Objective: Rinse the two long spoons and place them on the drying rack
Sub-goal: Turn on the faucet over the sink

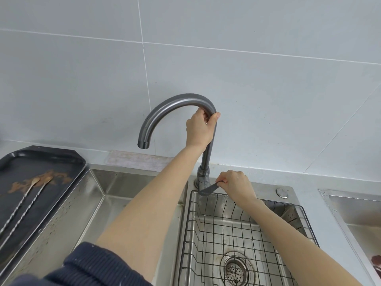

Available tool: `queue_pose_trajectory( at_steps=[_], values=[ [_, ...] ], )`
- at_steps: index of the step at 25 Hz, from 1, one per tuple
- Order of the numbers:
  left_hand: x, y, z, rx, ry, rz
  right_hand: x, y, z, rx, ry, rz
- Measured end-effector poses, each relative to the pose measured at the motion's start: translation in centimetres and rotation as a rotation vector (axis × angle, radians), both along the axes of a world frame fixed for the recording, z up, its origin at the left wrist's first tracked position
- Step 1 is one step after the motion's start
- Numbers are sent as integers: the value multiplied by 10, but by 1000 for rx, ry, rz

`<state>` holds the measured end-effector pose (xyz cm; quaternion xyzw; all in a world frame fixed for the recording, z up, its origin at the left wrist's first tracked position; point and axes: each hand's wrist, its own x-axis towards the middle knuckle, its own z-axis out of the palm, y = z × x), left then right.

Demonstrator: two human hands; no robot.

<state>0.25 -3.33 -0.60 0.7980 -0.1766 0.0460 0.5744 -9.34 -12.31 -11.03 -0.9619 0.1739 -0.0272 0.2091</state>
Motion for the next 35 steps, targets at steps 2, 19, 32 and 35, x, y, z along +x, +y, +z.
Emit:
queue_pose_trajectory(
  at_steps=[2, 19, 32, 35],
  values=[
    [1, 0, 1, 14, -2, -1, 0, 0, 0, 5, -7, 2],
    [0, -1, 0, 20, -9, -1, -7, 4, -2, 47, -37, -6],
    [0, -1, 1, 19, -5, 7, -2, 1, 7, 52, 30, 34],
    [0, -1, 1, 25, 2, 2, -1, 0, 7, 54, 38, 38]
  ],
)
